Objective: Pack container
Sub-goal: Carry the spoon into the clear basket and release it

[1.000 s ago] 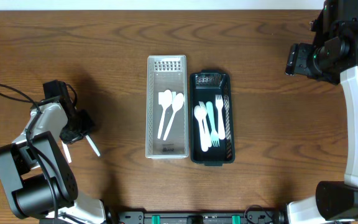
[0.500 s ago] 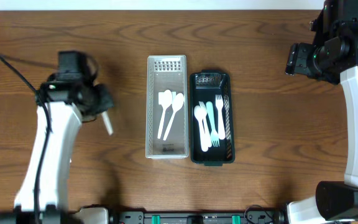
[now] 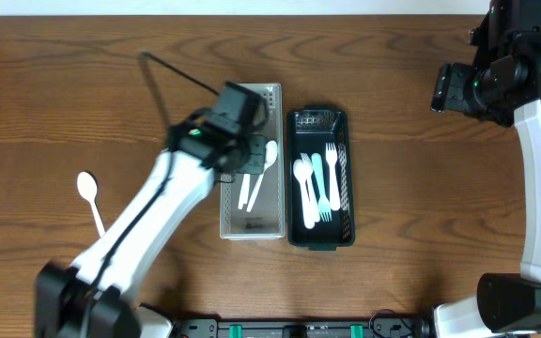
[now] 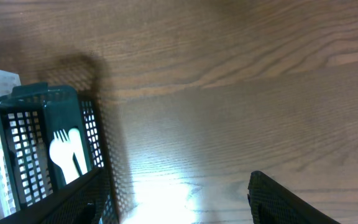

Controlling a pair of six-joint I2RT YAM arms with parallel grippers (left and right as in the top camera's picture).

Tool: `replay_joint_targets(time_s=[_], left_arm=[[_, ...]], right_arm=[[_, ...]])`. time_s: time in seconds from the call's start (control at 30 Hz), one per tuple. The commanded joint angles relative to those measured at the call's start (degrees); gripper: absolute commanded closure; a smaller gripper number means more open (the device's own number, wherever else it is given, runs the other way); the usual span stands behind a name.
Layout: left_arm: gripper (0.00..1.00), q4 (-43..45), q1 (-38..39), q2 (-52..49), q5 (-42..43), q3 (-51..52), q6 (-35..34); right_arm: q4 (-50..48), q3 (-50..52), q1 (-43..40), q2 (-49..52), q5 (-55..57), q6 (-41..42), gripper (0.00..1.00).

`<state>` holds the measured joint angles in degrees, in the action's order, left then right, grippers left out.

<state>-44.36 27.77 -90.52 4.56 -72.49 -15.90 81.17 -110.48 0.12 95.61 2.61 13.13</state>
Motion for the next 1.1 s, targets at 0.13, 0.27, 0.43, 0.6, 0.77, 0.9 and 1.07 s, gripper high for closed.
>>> replay_joint_targets(time_s=[0.13, 0.27, 0.43, 0.6, 0.77, 0.9, 1.07], left_arm=[[0.72, 0.8, 0.9, -8.7, -0.3, 0.1, -0.1], [0.39, 0.0, 0.7, -7.5, -2.3, -0.8, 3.6], [0.37, -6.9, 0.2, -2.4, -6.4, -7.0, 9.2], [0.32, -13.9, -3.8, 5.2, -13.5, -11.8, 9.9], [0.28, -17.7, -18.1, 11.4, -14.5, -11.8, 9.5], [0.25, -18.0, -34.3, 11.9, -12.7, -11.3, 9.4], [0.25, -12.3, -52.0, 9.7, 0.5, -6.1, 9.4]], right_arm=[[0.7, -0.3, -0.7, -0.1, 0.6, -0.6, 0.25], [0.9, -0.3, -0.7, -0.1, 0.6, -0.6, 0.25], [0.8, -0.3, -0.7, -0.1, 0.6, -0.6, 0.25], [0.7, -0.3, -0.7, -0.1, 0.7, -0.6, 0.25], [0.8, -0.3, -0.7, -0.1, 0.6, -0.6, 0.25], [0.8, -0.3, -0.7, -0.1, 0.6, -0.6, 0.25], [0.8, -0.3, -0.7, -0.1, 0.6, -0.6, 0.25]])
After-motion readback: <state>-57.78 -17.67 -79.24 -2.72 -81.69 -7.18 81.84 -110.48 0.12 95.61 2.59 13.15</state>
